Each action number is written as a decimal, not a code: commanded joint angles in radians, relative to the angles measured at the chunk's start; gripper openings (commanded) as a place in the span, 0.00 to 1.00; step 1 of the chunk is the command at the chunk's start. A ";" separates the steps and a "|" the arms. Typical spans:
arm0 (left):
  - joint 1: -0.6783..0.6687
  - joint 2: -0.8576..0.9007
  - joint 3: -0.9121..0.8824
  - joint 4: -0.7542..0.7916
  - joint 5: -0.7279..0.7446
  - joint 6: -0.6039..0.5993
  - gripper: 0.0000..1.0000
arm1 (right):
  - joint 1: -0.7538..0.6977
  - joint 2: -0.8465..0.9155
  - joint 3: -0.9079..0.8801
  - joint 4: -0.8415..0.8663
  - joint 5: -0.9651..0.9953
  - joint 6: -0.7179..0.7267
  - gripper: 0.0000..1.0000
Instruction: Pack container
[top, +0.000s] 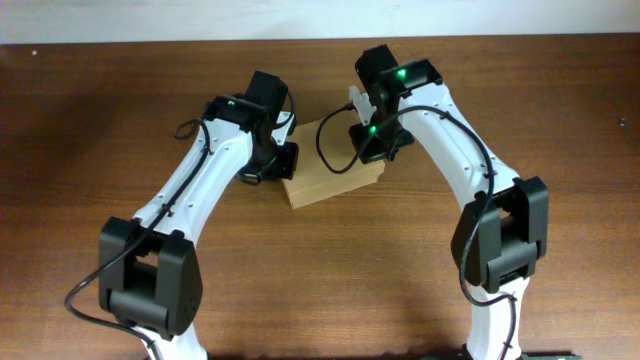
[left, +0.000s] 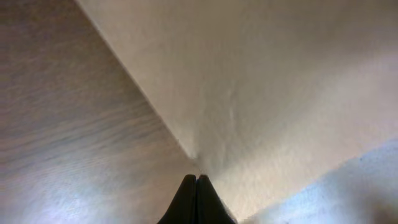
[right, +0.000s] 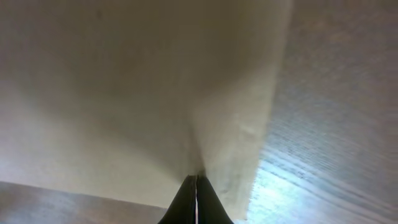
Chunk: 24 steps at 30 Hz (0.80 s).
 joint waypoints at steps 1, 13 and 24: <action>0.010 0.000 0.204 -0.070 -0.063 0.016 0.02 | -0.016 -0.028 0.212 -0.059 0.085 -0.006 0.04; 0.131 0.000 1.068 -0.371 -0.277 0.016 0.10 | -0.139 -0.058 1.122 -0.355 0.129 0.022 0.05; 0.206 -0.075 1.394 -0.479 -0.336 0.016 0.77 | -0.195 -0.314 1.183 -0.235 0.129 0.073 0.11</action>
